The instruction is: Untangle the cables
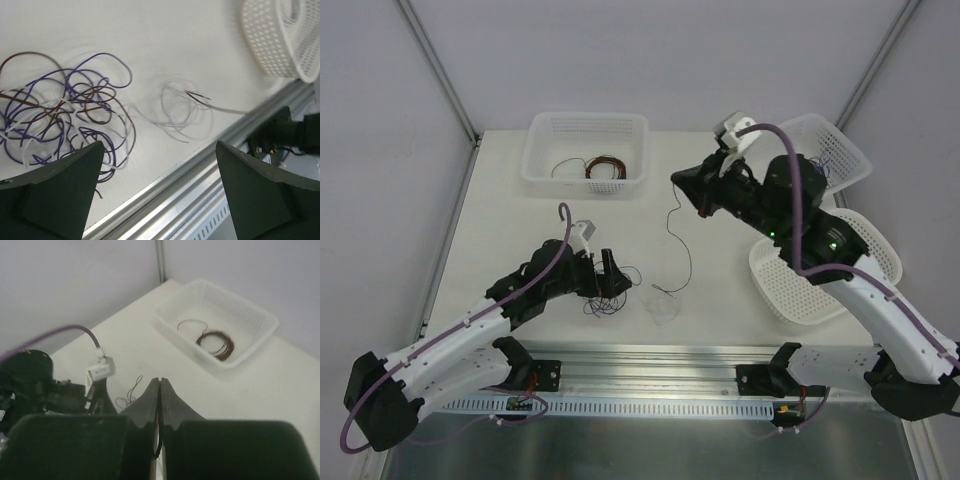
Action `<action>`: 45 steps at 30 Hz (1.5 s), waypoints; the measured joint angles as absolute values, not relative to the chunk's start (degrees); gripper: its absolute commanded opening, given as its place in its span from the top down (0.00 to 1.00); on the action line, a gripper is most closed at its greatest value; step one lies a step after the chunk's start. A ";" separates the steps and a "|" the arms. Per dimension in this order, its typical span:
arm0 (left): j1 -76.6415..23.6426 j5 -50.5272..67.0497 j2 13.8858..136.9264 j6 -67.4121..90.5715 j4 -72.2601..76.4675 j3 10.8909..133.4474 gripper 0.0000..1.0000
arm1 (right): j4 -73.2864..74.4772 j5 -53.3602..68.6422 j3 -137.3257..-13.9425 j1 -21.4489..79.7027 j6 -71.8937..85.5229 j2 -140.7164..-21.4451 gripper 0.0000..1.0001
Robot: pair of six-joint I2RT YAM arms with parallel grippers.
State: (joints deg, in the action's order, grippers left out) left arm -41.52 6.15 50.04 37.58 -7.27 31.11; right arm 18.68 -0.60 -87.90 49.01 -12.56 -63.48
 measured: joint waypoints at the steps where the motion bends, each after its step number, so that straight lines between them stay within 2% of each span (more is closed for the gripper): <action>1: -41.54 7.35 47.97 36.05 -7.27 31.14 0.02 | 18.98 -0.27 -86.43 49.01 -11.44 -64.64 0.99; 5: -41.60 11.18 43.27 30.20 -7.27 31.70 0.02 | 20.03 1.87 -83.92 49.01 -6.57 -67.68 0.99; 10: -42.50 14.59 44.60 25.41 -5.32 32.71 0.01 | 17.93 3.36 -83.94 49.01 -1.67 -67.77 0.99; 17: -48.64 15.38 54.06 19.25 4.75 33.52 0.01 | 15.59 4.19 -83.96 49.19 2.48 -67.77 0.99; 27: -56.36 12.58 66.81 11.97 18.46 35.27 0.11 | 14.22 4.97 -83.96 49.28 5.17 -66.74 0.99; 31: -57.08 11.62 71.48 10.90 21.28 36.51 0.30 | 13.34 4.95 -83.83 49.28 5.56 -65.95 0.99; 32: -57.21 11.35 72.53 10.76 21.91 36.71 0.49 | 13.15 4.93 -83.68 49.28 5.56 -65.71 0.99; 34: -57.45 10.96 73.93 10.55 22.39 37.08 0.69 | 12.78 4.89 -83.02 49.28 5.56 -65.04 0.99; 35: -57.69 10.87 74.32 10.17 22.61 37.19 0.88 | 12.64 4.75 -82.52 49.28 5.54 -64.60 0.99; 36: -57.80 10.57 74.59 10.24 22.74 37.26 0.95 | 12.58 4.58 -82.00 49.28 5.52 -64.18 0.99; 37: -57.82 10.35 74.61 9.98 22.87 37.26 1.00 | 12.67 4.21 -81.19 49.28 5.50 -63.55 0.99; 42: -57.82 7.84 72.29 9.30 21.45 37.32 1.00 | 13.82 -1.28 -75.88 49.32 4.43 -59.22 0.96; 45: -57.78 4.51 69.04 8.49 14.31 40.25 1.00 | 15.57 -6.44 -71.59 49.32 3.84 -55.66 0.79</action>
State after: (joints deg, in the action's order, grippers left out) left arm -57.78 4.51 69.04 8.49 14.31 40.25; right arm 15.57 -6.44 -71.59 49.32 3.84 -55.66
